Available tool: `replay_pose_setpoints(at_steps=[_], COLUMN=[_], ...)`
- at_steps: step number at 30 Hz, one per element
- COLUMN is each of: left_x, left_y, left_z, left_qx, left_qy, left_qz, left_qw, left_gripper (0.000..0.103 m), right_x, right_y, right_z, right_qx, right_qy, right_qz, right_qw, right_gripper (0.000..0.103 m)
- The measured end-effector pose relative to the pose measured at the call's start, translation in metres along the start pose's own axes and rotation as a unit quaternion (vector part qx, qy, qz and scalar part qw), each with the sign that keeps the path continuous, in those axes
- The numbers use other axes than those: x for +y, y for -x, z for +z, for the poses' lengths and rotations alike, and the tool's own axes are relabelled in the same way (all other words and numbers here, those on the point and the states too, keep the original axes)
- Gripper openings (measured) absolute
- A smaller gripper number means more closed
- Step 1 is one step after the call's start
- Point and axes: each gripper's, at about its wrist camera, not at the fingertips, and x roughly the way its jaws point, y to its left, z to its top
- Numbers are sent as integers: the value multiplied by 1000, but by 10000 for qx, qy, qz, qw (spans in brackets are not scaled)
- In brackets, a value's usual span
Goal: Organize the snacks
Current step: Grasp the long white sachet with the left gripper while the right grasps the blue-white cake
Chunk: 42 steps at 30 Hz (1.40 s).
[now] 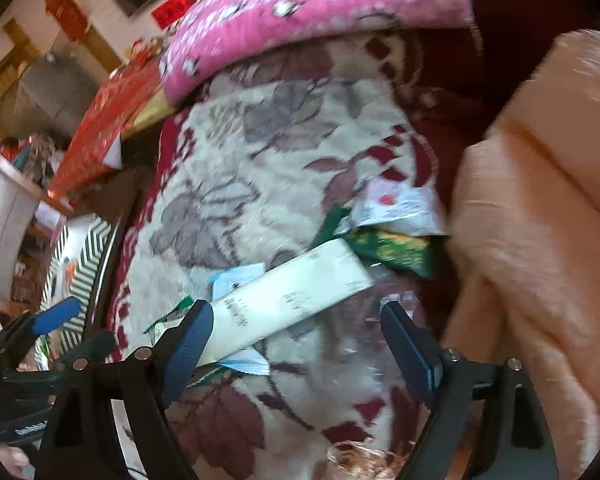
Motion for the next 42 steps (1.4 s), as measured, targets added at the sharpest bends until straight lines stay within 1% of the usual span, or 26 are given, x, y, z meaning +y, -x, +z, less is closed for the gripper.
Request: replay_pose_setpoints(at_steps=[2,4,9,12,16,18,19,21,22,23,26,30,33,38,42], left_x=[-13,-29,-54,-63,-75,-81,-83,-84,-82,-79,-69,-53,-38,-19,-5], left_y=[-9,-22,-48,-61,-71,-78,-81,-83,-84,-85,-84,-73,-57,-45,-41], left_z=[7,12,18,23,26,25,23,23,23,23,25,28,31,32,27], left_qx=[56,142,360,440,517,588,616,590,626,656,636,511,372,326,353], left_qy=[-173,-450,-853,-942,-1187,-1350,-1426,-1472,-1428,-1379,-1165,-868,-609,-319,-143], left_qz=[-195,-380,-559,-531,-720,-621,-578,-513,-516,-522,-638,-661,-727,-826,-719], left_qw=[9996,9982,9941,9932,9890,9871,9862,9860,9864,9869,9891,9927,9948,9955,9967], left_gripper=[82,82,82,82,81,80,77,63,48,37,35,34,34,34,34], right_x=[-8,-13,-20,-22,-26,-28,-29,-30,-30,-30,-32,-29,-21,-5,5], right_y=[9,16,30,34,35,36,36,36,36,36,36,32,25,13,5], right_z=[2,5,15,19,20,20,20,20,20,20,19,16,14,8,3], right_qx=[-83,-182,-368,-407,-423,-425,-425,-435,-438,-440,-419,-342,-234,-78,53], right_qy=[-129,-183,-282,-279,-326,-351,-350,-344,-342,-341,-385,-342,-223,-64,25], right_qz=[-17,-2,64,23,48,46,55,55,49,51,45,66,131,172,248], right_qw=[9999,9997,9989,9988,9986,9985,9985,9984,9984,9984,9984,9988,9994,9998,9997], right_gripper=[90,90,91,91,91,91,91,91,91,91,91,91,91,91,91])
